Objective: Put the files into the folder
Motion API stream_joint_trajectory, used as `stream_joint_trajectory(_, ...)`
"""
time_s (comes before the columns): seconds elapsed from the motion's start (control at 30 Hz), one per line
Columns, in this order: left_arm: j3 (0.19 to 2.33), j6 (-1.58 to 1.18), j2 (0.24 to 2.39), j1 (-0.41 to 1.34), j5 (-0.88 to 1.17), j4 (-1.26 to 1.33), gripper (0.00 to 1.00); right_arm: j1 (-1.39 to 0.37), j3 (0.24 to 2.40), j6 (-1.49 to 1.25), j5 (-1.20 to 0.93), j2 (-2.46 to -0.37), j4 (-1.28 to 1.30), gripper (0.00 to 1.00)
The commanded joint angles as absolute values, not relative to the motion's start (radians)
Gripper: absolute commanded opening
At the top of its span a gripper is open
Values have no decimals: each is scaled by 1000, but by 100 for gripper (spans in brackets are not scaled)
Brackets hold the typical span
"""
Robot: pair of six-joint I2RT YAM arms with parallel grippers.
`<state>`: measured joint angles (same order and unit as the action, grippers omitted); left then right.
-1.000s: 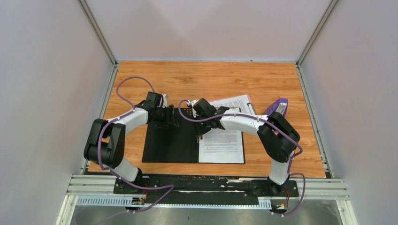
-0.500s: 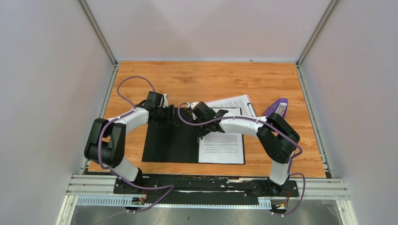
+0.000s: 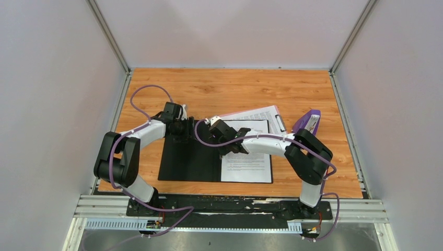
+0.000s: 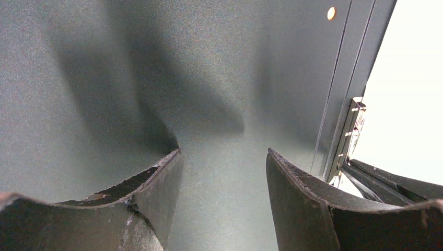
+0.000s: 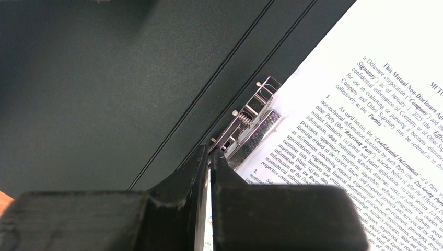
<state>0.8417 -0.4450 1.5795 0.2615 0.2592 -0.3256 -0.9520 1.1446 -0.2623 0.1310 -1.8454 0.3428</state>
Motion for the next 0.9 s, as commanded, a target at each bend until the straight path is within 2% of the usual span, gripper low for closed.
stream_joint_trajectory(0.0, 821, -427, 1609, 259, 159, -350, 68, -942, 1037, -251, 266, -1970, 558, 0)
stream_joint_trajectory(0.17, 795, -456, 1586, 259, 206, -322, 67, -942, 979, -327, 153, -1950, 442, 0)
stream_joint_trajectory(0.3, 741, -525, 1521, 265, 327, -212, 64, -938, 955, -389, 129, -1945, 389, 0)
stream_joint_trajectory(0.47, 696, -575, 1449, 361, 420, -102, 64, -926, 936, -415, 108, -1948, 365, 0)
stream_joint_trajectory(0.87, 486, -737, 1416, 595, 335, 241, 63, -892, 902, -451, 38, -1900, 315, 0)
